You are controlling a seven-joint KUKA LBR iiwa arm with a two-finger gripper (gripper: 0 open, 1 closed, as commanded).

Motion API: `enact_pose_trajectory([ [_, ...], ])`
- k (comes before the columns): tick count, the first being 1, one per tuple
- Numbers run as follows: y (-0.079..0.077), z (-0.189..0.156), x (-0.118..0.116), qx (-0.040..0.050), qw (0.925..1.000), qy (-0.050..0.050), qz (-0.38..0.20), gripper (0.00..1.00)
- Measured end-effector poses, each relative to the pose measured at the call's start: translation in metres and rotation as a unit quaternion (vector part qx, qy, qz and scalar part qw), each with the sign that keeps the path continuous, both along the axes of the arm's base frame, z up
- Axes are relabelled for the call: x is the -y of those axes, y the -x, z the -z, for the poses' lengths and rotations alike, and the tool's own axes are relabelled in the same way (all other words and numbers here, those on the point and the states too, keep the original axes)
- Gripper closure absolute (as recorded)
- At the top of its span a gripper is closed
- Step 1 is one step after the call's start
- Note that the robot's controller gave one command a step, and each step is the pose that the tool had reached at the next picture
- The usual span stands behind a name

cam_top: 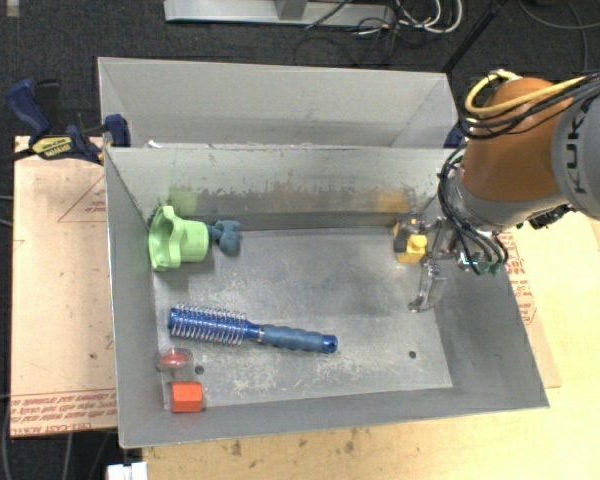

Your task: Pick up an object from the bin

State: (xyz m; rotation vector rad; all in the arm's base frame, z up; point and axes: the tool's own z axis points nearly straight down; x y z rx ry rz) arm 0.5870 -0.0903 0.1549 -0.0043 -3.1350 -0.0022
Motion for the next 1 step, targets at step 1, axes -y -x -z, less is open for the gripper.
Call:
enact_pose_trajectory([
  [1, 0.0339, 0.0479, -0.066, 0.0001, 0.9996, -0.002, 0.028, 0.0],
])
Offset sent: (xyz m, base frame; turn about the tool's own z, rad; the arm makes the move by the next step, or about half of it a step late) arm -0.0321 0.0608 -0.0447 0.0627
